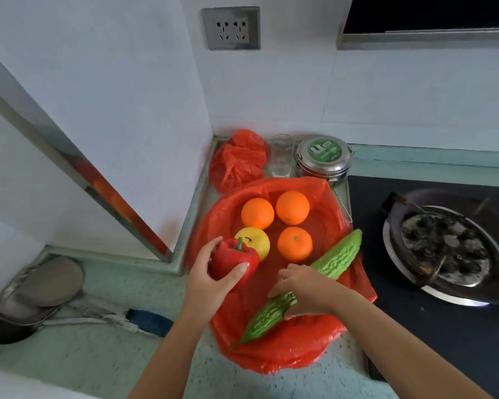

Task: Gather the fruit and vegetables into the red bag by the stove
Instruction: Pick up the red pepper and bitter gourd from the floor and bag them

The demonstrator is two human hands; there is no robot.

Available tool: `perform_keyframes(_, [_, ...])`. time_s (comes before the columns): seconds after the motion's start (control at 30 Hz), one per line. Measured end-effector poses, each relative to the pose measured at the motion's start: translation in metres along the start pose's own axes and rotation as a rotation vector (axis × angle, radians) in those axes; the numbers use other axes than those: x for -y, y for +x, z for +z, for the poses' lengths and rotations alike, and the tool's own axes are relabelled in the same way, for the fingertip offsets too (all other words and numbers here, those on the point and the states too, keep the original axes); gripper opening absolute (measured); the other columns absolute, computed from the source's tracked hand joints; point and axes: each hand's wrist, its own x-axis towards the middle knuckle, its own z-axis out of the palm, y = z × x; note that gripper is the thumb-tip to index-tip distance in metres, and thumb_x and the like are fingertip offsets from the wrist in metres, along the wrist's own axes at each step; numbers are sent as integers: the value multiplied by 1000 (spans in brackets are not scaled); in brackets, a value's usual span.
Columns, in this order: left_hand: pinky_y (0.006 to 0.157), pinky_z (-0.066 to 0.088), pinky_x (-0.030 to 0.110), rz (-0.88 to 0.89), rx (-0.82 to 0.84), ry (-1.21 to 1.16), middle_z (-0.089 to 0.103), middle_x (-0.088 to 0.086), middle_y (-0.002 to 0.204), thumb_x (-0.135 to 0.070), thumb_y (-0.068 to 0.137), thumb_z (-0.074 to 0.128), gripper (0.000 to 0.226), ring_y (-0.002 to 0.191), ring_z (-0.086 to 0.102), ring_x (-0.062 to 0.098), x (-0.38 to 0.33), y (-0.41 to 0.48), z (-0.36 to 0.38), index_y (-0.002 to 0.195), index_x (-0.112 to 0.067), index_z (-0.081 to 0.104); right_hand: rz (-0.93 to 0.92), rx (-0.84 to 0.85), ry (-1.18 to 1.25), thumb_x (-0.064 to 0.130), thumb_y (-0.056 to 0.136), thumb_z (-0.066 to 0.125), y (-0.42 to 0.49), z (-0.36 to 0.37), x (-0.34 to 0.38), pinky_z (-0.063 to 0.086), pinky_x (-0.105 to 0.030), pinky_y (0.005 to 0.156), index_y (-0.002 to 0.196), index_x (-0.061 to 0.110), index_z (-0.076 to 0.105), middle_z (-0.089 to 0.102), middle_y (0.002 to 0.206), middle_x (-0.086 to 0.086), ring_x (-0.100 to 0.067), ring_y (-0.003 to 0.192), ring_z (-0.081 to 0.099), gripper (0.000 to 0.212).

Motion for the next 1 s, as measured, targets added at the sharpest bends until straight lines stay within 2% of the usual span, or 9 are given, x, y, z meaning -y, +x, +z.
perform_keyframes(0.07, [94, 46, 29, 2, 35, 30, 47, -26, 119, -45, 63, 79, 66, 111, 49, 3, 6, 3, 6, 121, -41, 47, 12, 2, 28, 37, 74, 70, -1, 0, -1, 36, -33, 79, 122, 29, 54, 53, 111, -2, -21, 99, 43, 52])
perform_keyframes(0.23, [88, 41, 10, 47, 133, 76, 48, -22, 121, -33, 67, 78, 60, 110, 46, -8, 15, 4, 23, 117, -42, 47, 33, -41, 145, 36, 76, 68, -10, 2, -7, 38, -36, 85, 117, 26, 57, 54, 111, -1, -20, 100, 45, 44])
perform_keyframes(0.37, [91, 37, 9, 91, 191, 119, 48, -24, 120, -52, 59, 74, 66, 112, 43, -12, 19, 2, 30, 118, -45, 44, 78, -186, 231, 37, 77, 66, -19, 6, -17, 33, -31, 94, 113, 24, 60, 56, 112, 2, -17, 104, 45, 39])
perform_keyframes(0.47, [89, 34, 3, 133, 184, 154, 46, -26, 120, -56, 57, 71, 67, 112, 41, -15, 21, 3, 32, 117, -47, 40, 122, -289, 301, 40, 76, 64, -28, 8, -22, 26, -37, 103, 112, 26, 61, 55, 114, 5, -12, 110, 43, 39])
perform_keyframes(0.57, [94, 32, 9, 181, 204, 228, 42, -27, 121, -59, 58, 68, 68, 116, 39, -11, 25, 0, 34, 117, -48, 36, 147, -439, 366, 41, 73, 64, -40, 10, -25, 32, -33, 98, 108, 24, 65, 59, 109, 3, -9, 106, 46, 38])
perform_keyframes(0.67, [100, 32, 19, 230, 203, 282, 43, -16, 125, -60, 61, 67, 72, 120, 40, 1, 32, -2, 39, 123, -41, 36, 218, -535, 402, 50, 72, 60, -48, 13, -25, 35, -33, 96, 107, 25, 65, 60, 109, 5, -14, 106, 51, 44])
perform_keyframes(0.8, [98, 26, 5, 244, 176, 295, 39, -7, 124, -61, 63, 64, 79, 119, 36, 1, 36, -2, 49, 130, -27, 40, 282, -593, 462, 42, 75, 68, -52, 16, -22, 29, -27, 98, 111, 28, 63, 53, 109, 14, -6, 108, 44, 39])
perform_keyframes(0.93, [102, 31, 23, 235, 156, 332, 40, -5, 122, -63, 66, 59, 80, 120, 38, 11, 41, -1, 58, 133, -22, 42, 309, -604, 481, 55, 74, 56, -55, 19, -18, 35, -31, 98, 113, 30, 60, 54, 109, 13, -4, 108, 45, 47])
perform_keyframes(1.0, [101, 29, 24, 230, 156, 360, 40, -5, 124, -65, 67, 55, 82, 122, 37, 13, 41, 0, 60, 134, -20, 41, 330, -607, 495, 58, 73, 52, -56, 21, -17, 37, -33, 98, 114, 31, 59, 54, 110, 13, -5, 109, 45, 50])
